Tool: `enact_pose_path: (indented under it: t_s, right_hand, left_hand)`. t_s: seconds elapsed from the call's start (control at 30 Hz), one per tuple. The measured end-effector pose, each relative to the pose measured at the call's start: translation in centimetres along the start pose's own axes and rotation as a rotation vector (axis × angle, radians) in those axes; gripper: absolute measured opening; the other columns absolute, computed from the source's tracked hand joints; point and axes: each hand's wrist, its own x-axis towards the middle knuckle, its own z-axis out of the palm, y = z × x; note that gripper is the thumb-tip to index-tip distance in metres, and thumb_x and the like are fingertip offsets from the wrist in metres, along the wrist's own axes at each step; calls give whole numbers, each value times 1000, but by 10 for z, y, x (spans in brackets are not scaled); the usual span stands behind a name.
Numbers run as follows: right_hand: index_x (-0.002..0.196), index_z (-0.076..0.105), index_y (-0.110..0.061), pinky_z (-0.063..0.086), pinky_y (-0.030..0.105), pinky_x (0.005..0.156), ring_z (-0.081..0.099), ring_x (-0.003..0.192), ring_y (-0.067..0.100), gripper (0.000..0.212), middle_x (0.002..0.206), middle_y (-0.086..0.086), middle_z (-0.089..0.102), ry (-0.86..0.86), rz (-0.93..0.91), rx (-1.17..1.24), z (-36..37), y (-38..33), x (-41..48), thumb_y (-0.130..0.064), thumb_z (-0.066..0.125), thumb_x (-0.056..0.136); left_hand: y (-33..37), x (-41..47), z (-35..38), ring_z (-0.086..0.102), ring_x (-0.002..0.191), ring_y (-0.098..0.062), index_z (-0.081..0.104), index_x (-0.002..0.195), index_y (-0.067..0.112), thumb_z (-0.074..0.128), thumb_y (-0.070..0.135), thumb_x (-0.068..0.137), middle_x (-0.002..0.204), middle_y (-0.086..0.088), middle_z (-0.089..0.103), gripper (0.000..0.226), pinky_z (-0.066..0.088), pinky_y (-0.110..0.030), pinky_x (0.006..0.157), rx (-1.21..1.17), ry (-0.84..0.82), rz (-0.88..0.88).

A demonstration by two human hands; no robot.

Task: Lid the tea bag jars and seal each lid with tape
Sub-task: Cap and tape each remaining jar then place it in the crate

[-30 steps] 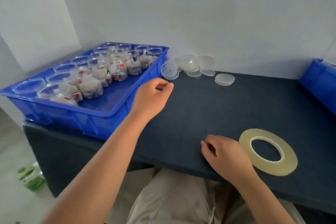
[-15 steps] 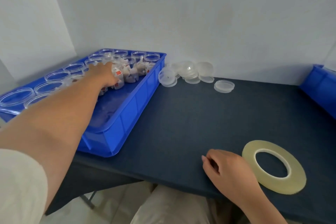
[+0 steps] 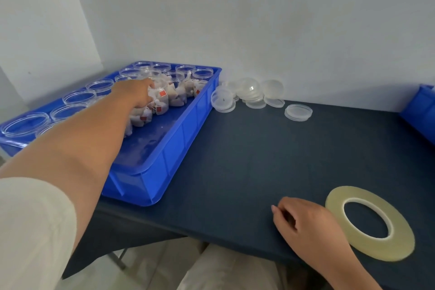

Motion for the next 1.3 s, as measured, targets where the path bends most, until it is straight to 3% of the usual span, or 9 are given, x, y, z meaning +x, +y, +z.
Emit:
enact_pose_path:
  t_s: [0.17,0.33,0.47,0.63,0.93,1.0,1.1,1.17,1.3]
  right_hand:
    - [66,47,-26,38,29,48,47,51,12,39,55,-11,44,29,-13,6,1,0,1,-38,66,97]
    - [66,47,-25,40,33,49,49,54,15,40,57,-9,47,12,7,26,0,1,1,-44,59,99]
    - [67,49,-27,45,35,49,51,53,14,40,57,-9,49,-4,3,28,-1,1,1,-48,52,100]
    - [66,46,-30,43,30,47,50,51,12,39,56,-9,48,5,-10,26,1,2,1,-47,53,101]
    - [70,51,-26,45,35,51,52,54,14,39,59,-8,51,-10,-1,5,1,2,-1,-47,52,103]
    - [70,52,-25,45,34,51,52,55,14,39,60,-8,52,-11,3,10,0,2,-1,-47,52,103]
    - [71,52,-25,45,34,52,53,56,16,40,61,-7,53,-28,9,-6,-1,2,-1,-48,51,104]
    - [71,51,-25,43,32,52,53,56,16,40,61,-7,52,-29,1,-4,-1,2,-1,-47,51,104]
    - [71,47,-26,40,30,52,51,57,16,40,61,-8,50,-34,-5,-1,0,2,0,-46,50,105]
  left_hand:
    - [-3,4,3,63,110,-29,48,138,36,64,67,96,131,-5,69,55,44,-43,80,25,38,45]
    - [2,-2,12,57,90,-25,55,115,36,48,56,108,108,-2,70,22,41,-41,73,-42,222,53]
    - [15,-20,11,55,84,-22,58,106,35,53,39,108,99,1,66,7,38,-39,67,-27,263,85]
    - [30,-58,8,53,70,-16,52,93,36,50,37,108,80,6,61,15,29,-32,55,-24,279,141]
    - [30,-97,-11,54,66,-16,62,104,35,43,37,112,81,6,65,20,32,-30,54,-48,348,175]
    - [33,-102,-16,64,78,-21,61,117,36,50,44,109,98,4,72,16,42,-33,59,-60,287,178]
    - [32,-112,-22,69,106,-31,48,147,29,70,47,99,127,-5,72,56,48,-39,71,-140,176,150]
    - [26,-126,-25,66,117,-36,46,151,26,75,46,95,134,-10,69,67,46,-41,78,-186,174,112]
    - [7,-163,-36,68,108,-43,50,144,24,71,44,98,114,-15,75,55,53,-50,83,-167,327,106]
